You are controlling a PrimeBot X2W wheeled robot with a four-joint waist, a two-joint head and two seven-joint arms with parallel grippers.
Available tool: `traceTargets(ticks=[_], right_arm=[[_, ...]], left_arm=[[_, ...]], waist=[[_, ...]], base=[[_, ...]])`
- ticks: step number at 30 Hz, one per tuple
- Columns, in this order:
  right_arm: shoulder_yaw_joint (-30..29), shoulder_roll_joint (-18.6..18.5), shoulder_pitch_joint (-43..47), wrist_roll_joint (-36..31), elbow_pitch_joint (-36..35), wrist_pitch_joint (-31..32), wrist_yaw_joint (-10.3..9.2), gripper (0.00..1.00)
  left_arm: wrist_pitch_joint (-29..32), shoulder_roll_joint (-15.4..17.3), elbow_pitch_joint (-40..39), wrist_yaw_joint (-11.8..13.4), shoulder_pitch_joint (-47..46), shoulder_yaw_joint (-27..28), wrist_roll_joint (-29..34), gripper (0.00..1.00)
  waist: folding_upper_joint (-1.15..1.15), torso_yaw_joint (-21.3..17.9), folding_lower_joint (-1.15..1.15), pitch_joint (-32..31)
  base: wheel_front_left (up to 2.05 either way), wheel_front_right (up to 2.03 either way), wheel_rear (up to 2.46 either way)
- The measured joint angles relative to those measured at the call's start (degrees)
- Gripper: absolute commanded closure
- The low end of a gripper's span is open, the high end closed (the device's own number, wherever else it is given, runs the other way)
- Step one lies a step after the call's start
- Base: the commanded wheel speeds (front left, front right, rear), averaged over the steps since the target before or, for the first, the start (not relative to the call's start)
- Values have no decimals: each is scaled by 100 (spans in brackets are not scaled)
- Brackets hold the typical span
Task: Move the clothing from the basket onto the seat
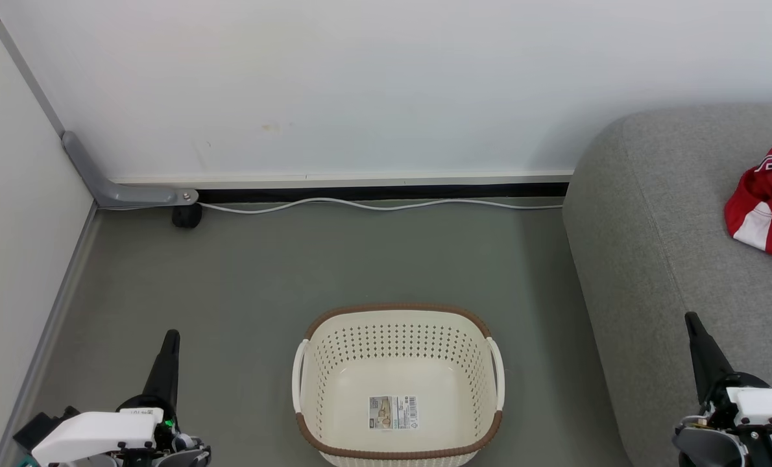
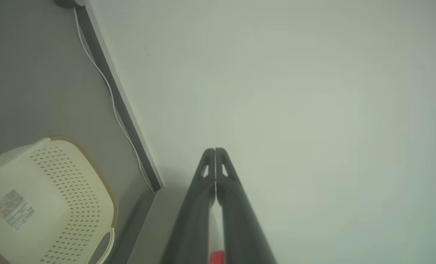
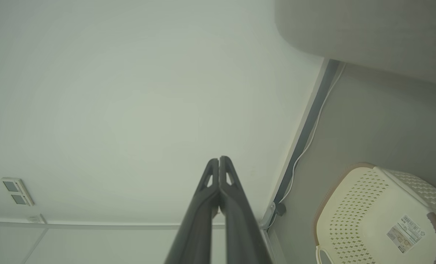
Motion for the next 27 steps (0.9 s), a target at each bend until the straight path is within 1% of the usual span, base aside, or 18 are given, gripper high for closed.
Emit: traceTargets(ticks=[8,27], right_arm=[[-79,66,2,386,-35,120,0,100],[-87,68,3,396,-38,127,0,100]], left_arm=[[108,3,-8,-97,-2,57,-480,100],[108,3,-10,-98,-3,58,-483,100]], waist=[[0,-2,0,-11],[0,-2,0,-11]], base=[[0,0,0],[0,0,0]])
